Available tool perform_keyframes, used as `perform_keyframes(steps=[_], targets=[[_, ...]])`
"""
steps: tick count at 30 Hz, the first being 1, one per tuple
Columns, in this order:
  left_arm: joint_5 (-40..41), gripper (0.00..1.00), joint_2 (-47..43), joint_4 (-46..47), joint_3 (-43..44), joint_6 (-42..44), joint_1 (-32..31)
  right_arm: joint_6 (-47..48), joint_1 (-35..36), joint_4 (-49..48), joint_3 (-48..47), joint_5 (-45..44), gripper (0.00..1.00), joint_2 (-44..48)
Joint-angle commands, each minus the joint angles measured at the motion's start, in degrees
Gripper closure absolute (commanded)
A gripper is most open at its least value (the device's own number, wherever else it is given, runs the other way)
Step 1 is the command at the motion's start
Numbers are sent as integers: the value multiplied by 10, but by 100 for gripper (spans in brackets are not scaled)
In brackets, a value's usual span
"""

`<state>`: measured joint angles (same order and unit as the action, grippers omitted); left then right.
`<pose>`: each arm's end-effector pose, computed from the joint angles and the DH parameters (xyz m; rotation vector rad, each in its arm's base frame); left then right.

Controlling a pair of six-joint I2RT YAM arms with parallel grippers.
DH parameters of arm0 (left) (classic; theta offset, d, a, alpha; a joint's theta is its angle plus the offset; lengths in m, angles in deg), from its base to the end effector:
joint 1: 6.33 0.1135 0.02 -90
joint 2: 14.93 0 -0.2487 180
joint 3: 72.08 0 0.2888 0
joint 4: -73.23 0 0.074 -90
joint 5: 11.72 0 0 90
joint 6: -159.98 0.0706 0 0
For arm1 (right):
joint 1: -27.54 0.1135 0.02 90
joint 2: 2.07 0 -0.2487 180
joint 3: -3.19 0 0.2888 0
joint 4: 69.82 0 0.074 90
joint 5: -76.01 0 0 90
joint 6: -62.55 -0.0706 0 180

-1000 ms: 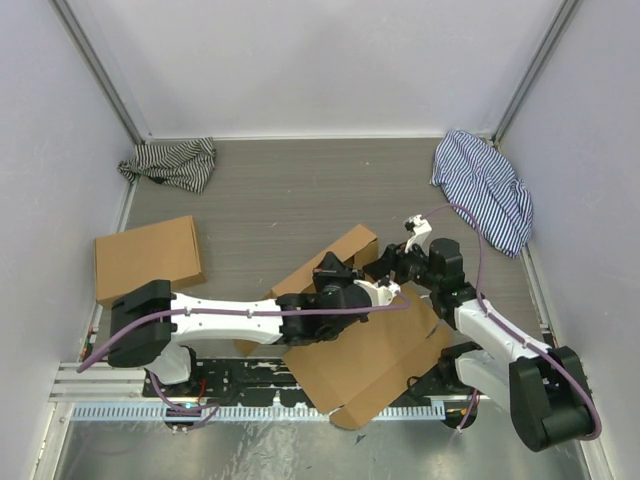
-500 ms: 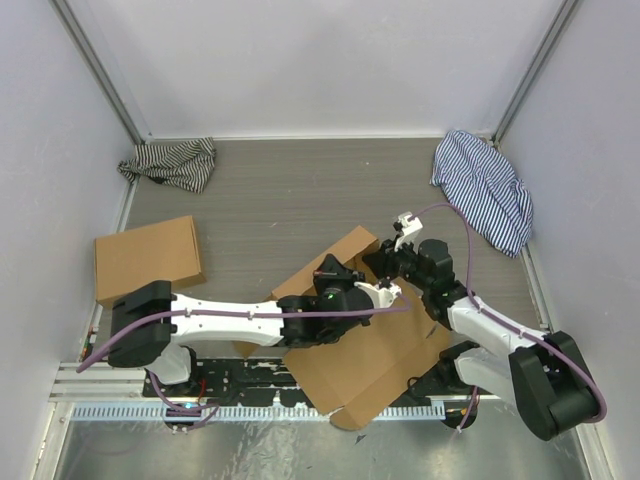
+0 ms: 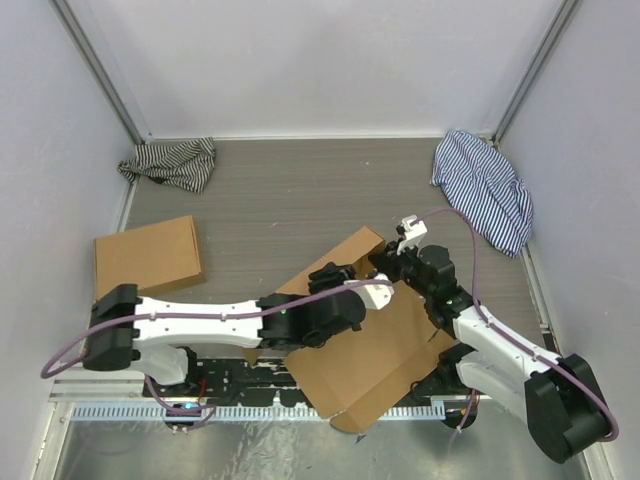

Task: Fold the paper box

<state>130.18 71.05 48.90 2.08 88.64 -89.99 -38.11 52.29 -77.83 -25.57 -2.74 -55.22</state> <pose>0.0972 -0.3717 0.2331 1.1824 1.5535 0.2607 0.2406 0.1261 0.1529 -0.3702 1.8593 0.6077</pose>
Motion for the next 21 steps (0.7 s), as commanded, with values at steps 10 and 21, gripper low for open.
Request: perform_keyframes(steps=[10, 21], targets=[[-149, 58, -246, -40, -12, -204, -9, -34, 5, 22, -31, -93, 82, 12], [-27, 64, -282, 9, -78, -213, 27, -43, 11, 12, -9, -137, 80, 38]])
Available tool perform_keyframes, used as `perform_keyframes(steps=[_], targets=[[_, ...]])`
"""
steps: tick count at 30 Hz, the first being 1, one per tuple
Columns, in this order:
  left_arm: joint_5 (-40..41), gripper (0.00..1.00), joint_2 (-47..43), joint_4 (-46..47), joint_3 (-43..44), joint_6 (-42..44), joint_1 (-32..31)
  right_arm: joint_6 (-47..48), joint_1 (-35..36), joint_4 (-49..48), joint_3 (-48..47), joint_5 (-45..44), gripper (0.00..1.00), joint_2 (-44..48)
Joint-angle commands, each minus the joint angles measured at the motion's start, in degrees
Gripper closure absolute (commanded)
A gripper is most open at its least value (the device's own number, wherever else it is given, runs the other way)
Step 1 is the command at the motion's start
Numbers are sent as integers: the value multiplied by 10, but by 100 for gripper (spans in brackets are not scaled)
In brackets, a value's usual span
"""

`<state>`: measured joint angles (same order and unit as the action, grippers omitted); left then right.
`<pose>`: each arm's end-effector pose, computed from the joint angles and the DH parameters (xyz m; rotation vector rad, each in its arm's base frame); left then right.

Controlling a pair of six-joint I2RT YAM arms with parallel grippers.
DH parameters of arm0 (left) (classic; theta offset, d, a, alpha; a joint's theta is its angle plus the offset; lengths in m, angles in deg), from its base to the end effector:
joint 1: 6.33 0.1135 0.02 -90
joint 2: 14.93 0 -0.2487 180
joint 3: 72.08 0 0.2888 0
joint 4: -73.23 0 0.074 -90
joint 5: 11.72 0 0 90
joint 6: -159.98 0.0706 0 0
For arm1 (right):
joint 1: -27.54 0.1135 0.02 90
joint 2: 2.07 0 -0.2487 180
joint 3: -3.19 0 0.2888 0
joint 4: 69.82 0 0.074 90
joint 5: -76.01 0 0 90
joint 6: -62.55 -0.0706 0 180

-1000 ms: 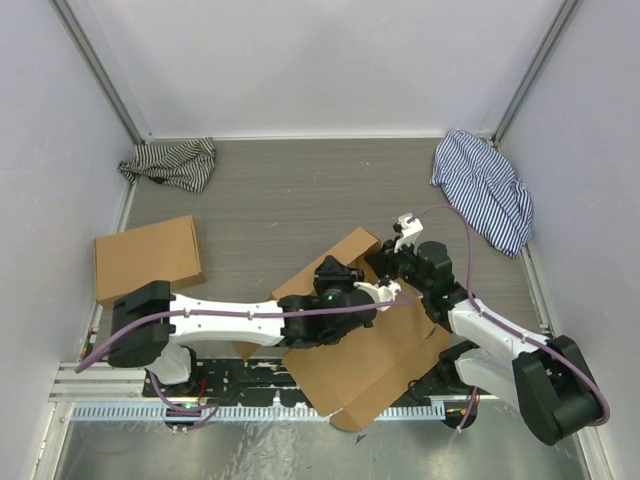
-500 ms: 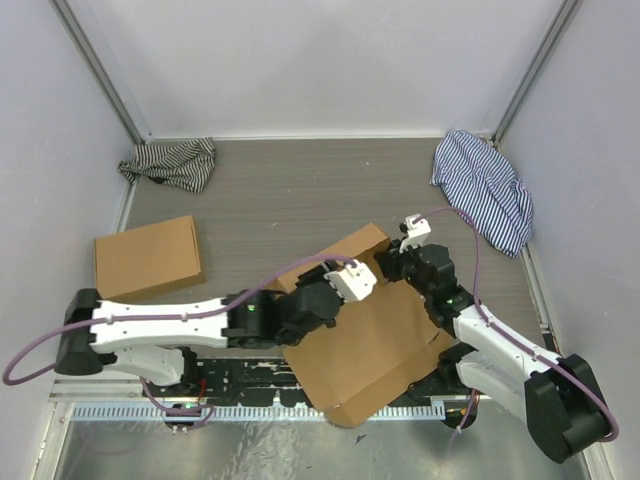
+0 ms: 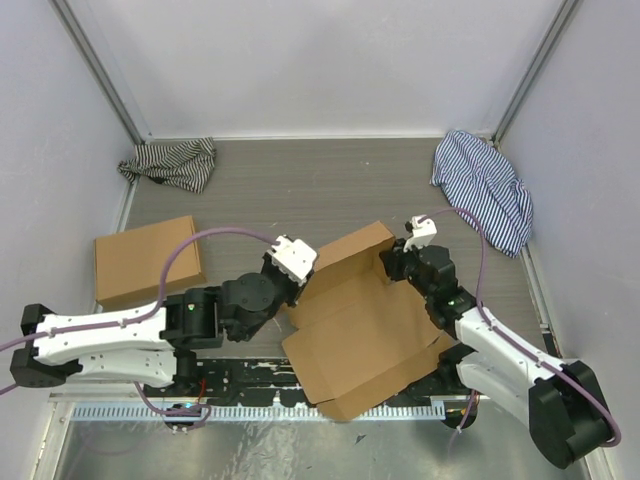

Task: Fold the paper box

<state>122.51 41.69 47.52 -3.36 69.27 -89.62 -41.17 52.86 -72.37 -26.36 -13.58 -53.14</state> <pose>0.0824 -0.2789 0.3524 0.7015 1.6087 -0.3752 0.2431 0.1156 0.1540 -0.1999 1.9191 0.4666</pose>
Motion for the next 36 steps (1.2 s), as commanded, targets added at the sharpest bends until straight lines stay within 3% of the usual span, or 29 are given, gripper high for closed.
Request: perform_keyframes(steps=[1, 7, 10, 15, 24, 28, 33, 36], targets=[[55, 64, 10, 28, -27, -26, 27, -9, 6, -52, 3, -29, 79, 16], [90, 65, -18, 57, -54, -40, 52, -1, 9, -106, 31, -70, 82, 8], [30, 65, -10, 80, -48, -33, 108, 6, 12, -105, 38, -76, 82, 8], [-69, 69, 79, 128, -18, -21, 198, 4, 14, -94, 32, -66, 82, -12], [-114, 71, 217, 194, 19, -29, 208, -7, 19, -72, 14, -61, 81, -29], [-117, 72, 250, 195, 17, -32, 210, -7, 20, -32, -3, -62, 75, -17], [-115, 75, 263, 202, 2, -42, 210, -13, 20, -21, -2, -70, 58, -6], [-115, 75, 261, 202, -4, -46, 209, -14, 20, -32, 1, -73, 54, -23]])
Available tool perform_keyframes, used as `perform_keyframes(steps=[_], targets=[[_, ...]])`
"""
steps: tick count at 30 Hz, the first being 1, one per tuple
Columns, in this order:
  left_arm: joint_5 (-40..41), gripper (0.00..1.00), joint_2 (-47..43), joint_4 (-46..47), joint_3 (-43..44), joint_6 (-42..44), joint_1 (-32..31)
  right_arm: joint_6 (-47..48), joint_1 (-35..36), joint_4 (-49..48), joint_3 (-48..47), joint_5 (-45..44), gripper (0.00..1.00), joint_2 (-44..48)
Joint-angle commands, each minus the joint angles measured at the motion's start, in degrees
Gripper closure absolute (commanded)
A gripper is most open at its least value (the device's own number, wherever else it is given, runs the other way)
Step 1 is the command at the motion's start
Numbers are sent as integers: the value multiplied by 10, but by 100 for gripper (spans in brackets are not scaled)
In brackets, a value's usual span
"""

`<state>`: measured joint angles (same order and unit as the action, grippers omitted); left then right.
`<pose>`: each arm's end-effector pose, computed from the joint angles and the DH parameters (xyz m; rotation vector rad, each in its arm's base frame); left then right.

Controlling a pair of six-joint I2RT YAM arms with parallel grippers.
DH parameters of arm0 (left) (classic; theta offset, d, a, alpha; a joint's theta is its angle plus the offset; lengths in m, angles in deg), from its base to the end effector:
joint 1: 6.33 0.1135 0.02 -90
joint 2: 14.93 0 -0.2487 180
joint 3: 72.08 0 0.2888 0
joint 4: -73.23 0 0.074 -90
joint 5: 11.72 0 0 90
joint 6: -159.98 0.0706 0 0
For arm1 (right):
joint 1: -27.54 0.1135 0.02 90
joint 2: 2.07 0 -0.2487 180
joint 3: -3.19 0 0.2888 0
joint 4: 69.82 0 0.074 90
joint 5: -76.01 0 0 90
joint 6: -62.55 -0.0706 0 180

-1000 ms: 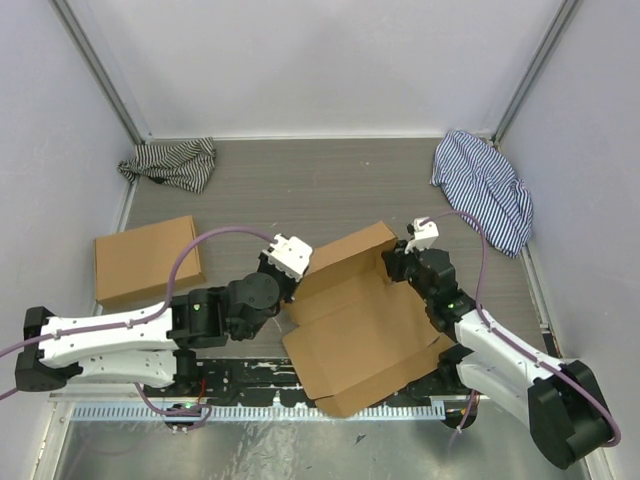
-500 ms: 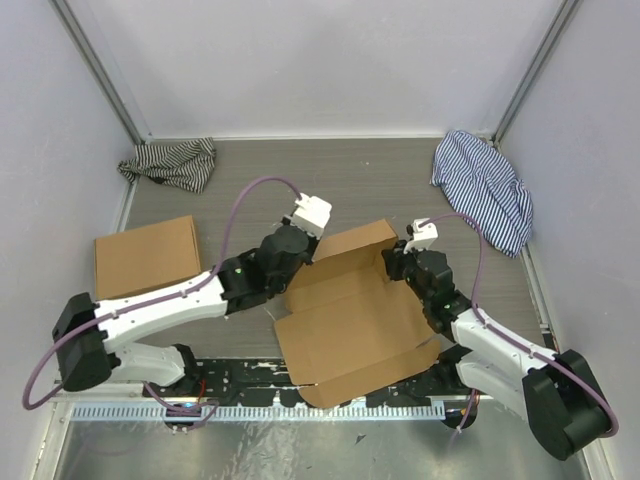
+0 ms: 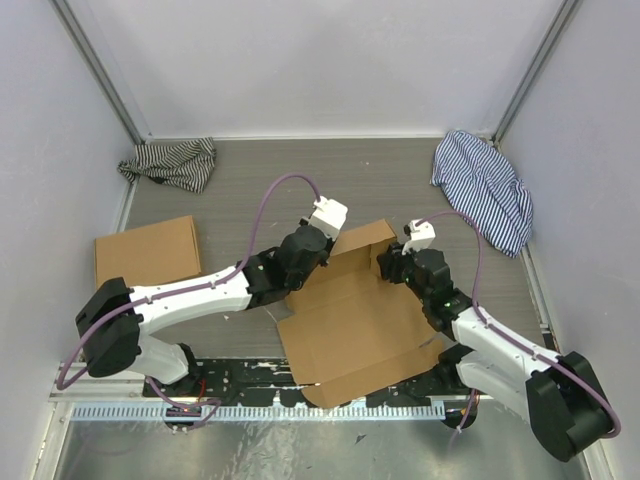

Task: Fold the paper box

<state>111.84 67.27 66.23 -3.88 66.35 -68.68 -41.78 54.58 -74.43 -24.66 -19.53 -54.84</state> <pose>0.2158 -0.3278 0.2424 0.5701 1.7916 -0.2233 0.2407 0.1152 0.1398 -0.1500 1.9374 0.3897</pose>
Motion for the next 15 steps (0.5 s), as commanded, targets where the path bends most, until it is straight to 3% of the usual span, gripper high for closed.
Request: perform_keyframes(steps=[1, 9, 15], targets=[[-9, 76, 4, 14, -1, -16, 0, -8, 3, -17, -18, -15, 54, -16], [-24, 78, -15, 9, -10, -18, 0, -25, 3, -125, 2, -22, 57, -89], [-34, 81, -8, 1, -10, -27, -1, -36, 6, -191, 25, -61, 80, -113]])
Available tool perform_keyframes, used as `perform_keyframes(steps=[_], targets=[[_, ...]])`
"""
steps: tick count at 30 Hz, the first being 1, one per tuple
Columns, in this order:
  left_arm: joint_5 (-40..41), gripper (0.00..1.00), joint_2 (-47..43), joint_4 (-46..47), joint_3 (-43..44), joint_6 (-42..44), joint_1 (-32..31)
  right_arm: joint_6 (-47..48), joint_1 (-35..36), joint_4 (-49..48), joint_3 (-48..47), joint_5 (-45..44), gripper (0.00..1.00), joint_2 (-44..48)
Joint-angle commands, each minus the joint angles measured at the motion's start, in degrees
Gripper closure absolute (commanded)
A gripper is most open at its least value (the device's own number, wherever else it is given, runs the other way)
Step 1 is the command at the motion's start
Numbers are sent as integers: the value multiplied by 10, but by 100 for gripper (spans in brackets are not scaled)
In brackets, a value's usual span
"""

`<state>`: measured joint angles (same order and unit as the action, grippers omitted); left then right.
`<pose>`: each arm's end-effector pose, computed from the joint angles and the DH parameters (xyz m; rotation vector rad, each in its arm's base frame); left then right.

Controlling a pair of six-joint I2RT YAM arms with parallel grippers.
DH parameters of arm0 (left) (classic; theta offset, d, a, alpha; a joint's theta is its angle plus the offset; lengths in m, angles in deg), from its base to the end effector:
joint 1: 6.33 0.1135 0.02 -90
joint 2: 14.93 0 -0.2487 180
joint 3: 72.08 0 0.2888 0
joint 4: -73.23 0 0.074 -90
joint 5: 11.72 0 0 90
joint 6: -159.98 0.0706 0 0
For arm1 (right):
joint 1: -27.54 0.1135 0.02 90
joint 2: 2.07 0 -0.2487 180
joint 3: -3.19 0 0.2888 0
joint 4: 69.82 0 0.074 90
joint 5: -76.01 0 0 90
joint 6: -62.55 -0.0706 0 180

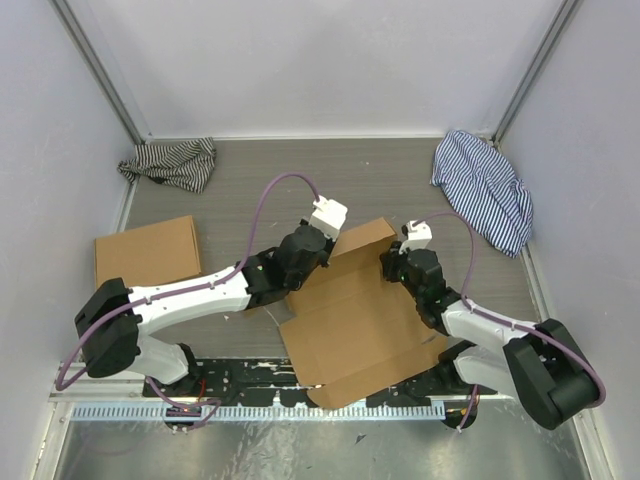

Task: Fold the paper box

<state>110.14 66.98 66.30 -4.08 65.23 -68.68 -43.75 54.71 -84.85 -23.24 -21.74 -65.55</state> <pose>0.2142 -0.3286 0.2426 0.5725 1.7973 -0.2649 0.2471 0.1161 0.1081 -0.0969 1.9670 0.3674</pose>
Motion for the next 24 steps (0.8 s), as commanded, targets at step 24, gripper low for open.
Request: perform_keyframes(steps=[24], targets=[[-29, 86, -10, -21, -22, -34, -2, -38, 31, 17, -21, -97, 57, 27]])
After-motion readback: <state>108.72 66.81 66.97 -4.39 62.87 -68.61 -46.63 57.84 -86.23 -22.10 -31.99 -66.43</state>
